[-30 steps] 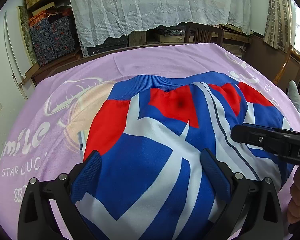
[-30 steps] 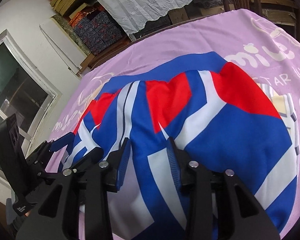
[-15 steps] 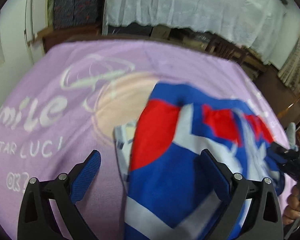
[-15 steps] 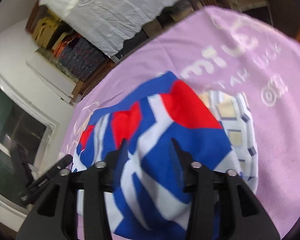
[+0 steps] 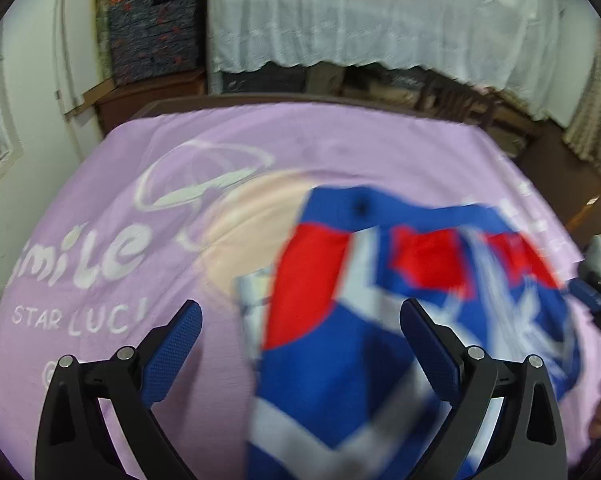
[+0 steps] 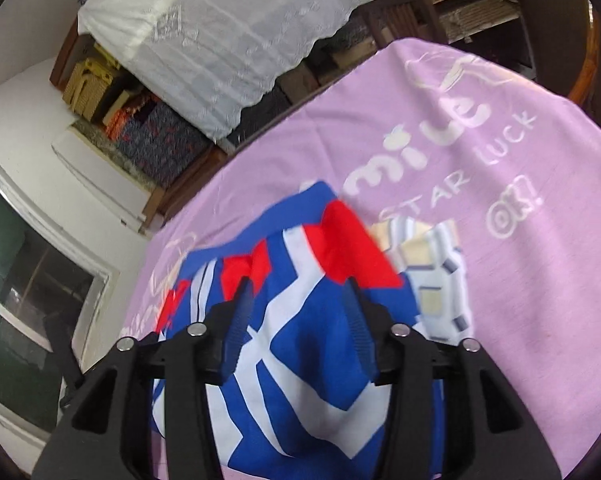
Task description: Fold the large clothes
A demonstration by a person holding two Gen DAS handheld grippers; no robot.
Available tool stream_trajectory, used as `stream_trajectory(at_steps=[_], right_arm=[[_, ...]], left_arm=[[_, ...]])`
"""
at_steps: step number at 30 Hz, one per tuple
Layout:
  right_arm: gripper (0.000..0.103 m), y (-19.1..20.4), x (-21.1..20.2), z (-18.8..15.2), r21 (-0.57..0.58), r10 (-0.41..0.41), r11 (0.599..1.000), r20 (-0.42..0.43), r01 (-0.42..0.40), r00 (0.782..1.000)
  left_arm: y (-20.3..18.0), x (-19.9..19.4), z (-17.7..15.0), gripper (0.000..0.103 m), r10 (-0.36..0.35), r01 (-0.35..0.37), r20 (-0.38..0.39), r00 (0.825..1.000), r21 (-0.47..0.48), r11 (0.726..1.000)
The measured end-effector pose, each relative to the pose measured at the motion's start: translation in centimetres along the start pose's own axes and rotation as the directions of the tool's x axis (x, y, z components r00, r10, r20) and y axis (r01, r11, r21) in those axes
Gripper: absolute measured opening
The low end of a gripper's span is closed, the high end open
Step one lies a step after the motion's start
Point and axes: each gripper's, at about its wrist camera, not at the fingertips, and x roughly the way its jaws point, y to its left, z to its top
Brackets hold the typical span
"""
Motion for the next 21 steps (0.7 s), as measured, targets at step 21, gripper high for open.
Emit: stream_trajectory(at_steps=[21], right_arm=[[0.054,-0.4,-0.1,-0.2,-0.001,-0.016,1.0,0.012,0.016,1.0]], left_arm=[[-4.5,6.1,-1.4,0.1,-0.024,0.033,-0.091,0.996,0.099,0.995]])
